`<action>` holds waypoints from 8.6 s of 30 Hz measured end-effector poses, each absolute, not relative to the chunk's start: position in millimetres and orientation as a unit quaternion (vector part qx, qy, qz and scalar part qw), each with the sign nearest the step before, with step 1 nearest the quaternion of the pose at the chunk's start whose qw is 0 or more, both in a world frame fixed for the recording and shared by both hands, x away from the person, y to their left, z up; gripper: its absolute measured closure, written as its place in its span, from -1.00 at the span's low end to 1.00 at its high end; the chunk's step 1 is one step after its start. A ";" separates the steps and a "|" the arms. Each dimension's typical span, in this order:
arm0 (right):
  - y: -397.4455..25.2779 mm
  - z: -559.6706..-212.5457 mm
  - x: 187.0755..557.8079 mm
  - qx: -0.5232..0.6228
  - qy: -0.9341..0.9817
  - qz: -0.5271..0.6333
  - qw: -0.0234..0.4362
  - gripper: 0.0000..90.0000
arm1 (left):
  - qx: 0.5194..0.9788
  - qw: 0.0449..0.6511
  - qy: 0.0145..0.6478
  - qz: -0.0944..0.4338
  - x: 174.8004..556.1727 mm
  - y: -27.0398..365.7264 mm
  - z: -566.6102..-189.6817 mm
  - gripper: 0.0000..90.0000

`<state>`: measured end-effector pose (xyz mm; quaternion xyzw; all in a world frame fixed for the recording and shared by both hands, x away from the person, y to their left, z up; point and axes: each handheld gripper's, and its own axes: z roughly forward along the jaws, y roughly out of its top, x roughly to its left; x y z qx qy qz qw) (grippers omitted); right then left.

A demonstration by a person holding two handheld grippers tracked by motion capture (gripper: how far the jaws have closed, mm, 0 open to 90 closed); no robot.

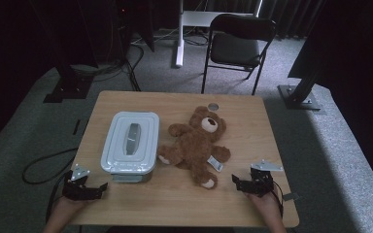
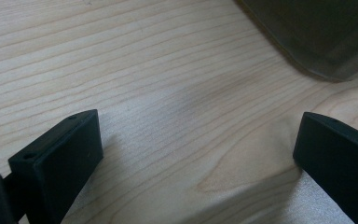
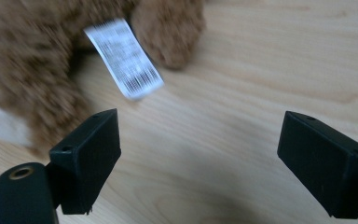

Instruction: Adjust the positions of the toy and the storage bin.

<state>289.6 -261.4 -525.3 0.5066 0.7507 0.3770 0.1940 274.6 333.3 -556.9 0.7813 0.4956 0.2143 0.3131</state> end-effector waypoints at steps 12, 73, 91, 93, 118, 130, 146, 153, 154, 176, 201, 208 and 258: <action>-234.2 -495.6 305.7 0.506 0.740 0.399 0.195 -0.71 | 0.781 0.313 0.497 0.215 275.0 333.2 -556.9 -0.96; -132.7 -497.2 387.9 0.504 0.755 0.405 0.107 0.44 | 0.779 0.312 0.499 0.215 275.0 332.7 -556.8 -0.96; -230.7 -457.6 401.5 0.529 0.738 0.370 0.196 0.56 | 0.778 0.312 0.500 0.215 274.9 332.5 -556.8 -0.96; -242.5 -452.8 407.3 0.532 0.736 0.364 0.206 0.56 | 0.778 0.312 0.500 0.215 275.0 332.5 -556.8 -0.96; -293.8 -469.7 450.8 0.576 0.715 0.346 0.192 -0.15 | 0.776 0.312 0.504 0.217 275.1 332.4 -556.9 -0.96; -278.6 -463.3 438.1 0.670 0.621 0.364 0.183 -0.70 | 0.774 0.311 0.507 0.218 275.2 332.6 -556.9 -0.96; -268.9 -499.1 451.5 0.685 0.619 0.346 0.168 -0.75 | 0.773 0.311 0.508 0.219 275.2 332.6 -556.9 -0.96; -263.7 -495.6 450.4 0.653 0.650 0.338 0.191 0.13 | 0.773 0.311 0.508 0.219 275.2 332.6 -556.9 -0.96; -263.4 -494.4 448.7 0.651 0.648 0.341 0.198 0.22 | 0.773 0.311 0.508 0.219 275.2 332.6 -556.9 -0.96; -278.0 -471.3 482.4 0.576 0.699 0.346 0.246 0.56 | 0.773 0.312 0.508 0.218 274.7 333.0 -557.0 -0.96; -234.6 -453.4 453.0 0.540 0.701 0.413 0.216 -0.72 | 0.766 0.313 0.513 0.228 284.5 335.3 -554.7 -0.96; -195.5 -459.4 446.0 0.498 0.730 0.422 0.202 -0.72 | 0.779 0.301 0.502 0.223 292.0 325.3 -549.1 -0.96; -63.2 -525.8 449.3 0.434 0.790 0.420 0.102 -0.74 | 0.777 0.320 0.475 0.259 331.4 264.0 -524.5 -0.96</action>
